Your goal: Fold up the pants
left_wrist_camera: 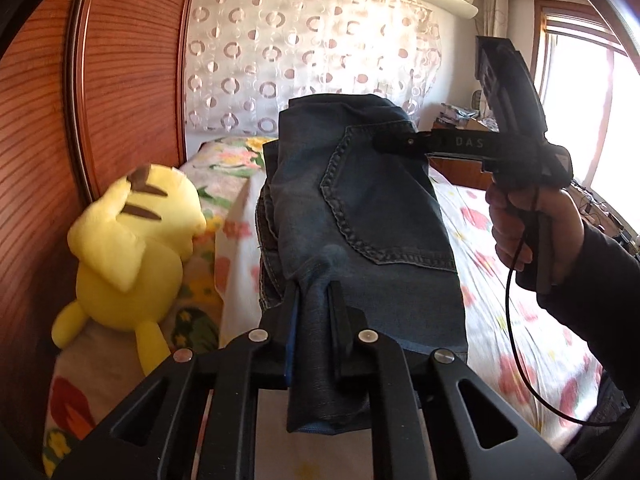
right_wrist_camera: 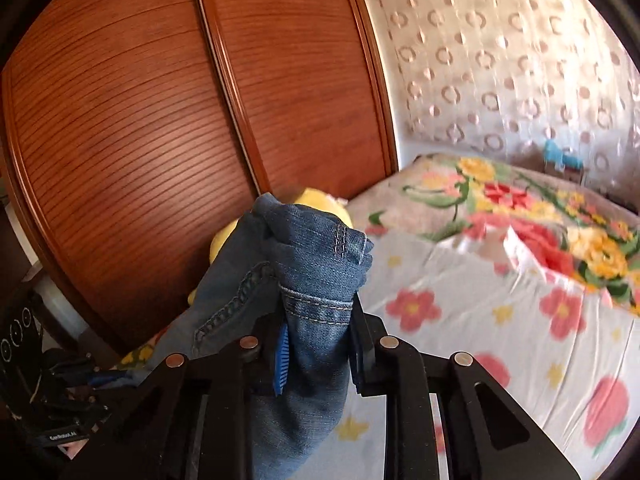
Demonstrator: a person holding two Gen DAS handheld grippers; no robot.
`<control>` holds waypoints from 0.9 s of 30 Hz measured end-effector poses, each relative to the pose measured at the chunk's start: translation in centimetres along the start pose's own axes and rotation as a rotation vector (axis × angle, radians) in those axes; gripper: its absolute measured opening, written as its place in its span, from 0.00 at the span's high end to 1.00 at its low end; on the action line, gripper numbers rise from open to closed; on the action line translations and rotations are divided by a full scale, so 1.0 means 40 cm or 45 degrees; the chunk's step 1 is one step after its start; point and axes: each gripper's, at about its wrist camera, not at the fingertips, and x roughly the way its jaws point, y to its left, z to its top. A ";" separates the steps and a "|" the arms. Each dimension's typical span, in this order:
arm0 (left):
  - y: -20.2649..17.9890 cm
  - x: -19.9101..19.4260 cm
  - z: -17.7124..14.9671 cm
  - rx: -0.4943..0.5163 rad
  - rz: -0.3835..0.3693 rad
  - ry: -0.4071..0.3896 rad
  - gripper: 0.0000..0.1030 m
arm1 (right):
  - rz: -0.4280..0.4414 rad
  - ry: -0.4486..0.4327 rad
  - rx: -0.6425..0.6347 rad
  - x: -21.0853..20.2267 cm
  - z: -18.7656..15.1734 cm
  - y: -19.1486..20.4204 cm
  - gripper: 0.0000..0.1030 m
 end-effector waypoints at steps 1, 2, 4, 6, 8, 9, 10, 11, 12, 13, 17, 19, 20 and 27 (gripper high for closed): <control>0.002 0.013 0.013 0.013 0.009 0.000 0.87 | -0.009 -0.008 -0.007 0.002 0.005 -0.008 0.76; 0.003 0.022 0.024 0.022 0.016 -0.002 0.87 | -0.016 -0.012 -0.011 0.006 0.011 -0.018 0.76; 0.010 0.042 0.047 0.045 0.019 -0.003 0.87 | -0.029 -0.004 -0.015 0.029 0.025 -0.037 0.76; 0.019 0.062 0.070 0.067 0.034 -0.006 0.87 | -0.041 -0.001 -0.020 0.050 0.039 -0.050 0.76; 0.031 0.081 0.093 0.075 0.045 -0.010 0.87 | -0.051 -0.003 -0.023 0.066 0.057 -0.050 0.76; 0.040 0.094 0.106 0.076 0.047 -0.010 0.87 | -0.059 -0.004 -0.026 0.072 0.063 -0.042 0.76; 0.047 0.107 0.118 0.079 0.051 -0.010 0.87 | -0.070 -0.004 -0.029 0.082 0.077 -0.039 0.76; 0.054 0.122 0.132 0.086 0.058 -0.009 0.87 | -0.081 -0.003 -0.027 0.096 0.087 -0.047 0.76; 0.056 0.132 0.140 0.092 0.062 -0.009 0.87 | -0.086 -0.002 -0.026 0.099 0.095 -0.040 0.76; 0.062 0.145 0.151 0.097 0.065 -0.008 0.87 | -0.094 -0.001 -0.021 0.113 0.104 -0.047 0.76; 0.078 0.201 0.181 0.104 0.068 0.006 0.87 | -0.123 0.004 -0.010 0.170 0.134 -0.072 0.76; 0.084 0.223 0.191 0.104 0.064 0.010 0.88 | -0.137 0.011 -0.013 0.200 0.146 -0.085 0.76; 0.084 0.229 0.193 0.104 0.062 0.004 0.88 | -0.144 0.016 -0.016 0.221 0.154 -0.091 0.76; 0.113 0.299 0.177 0.083 0.082 0.070 0.88 | -0.177 0.085 -0.008 0.339 0.167 -0.130 0.68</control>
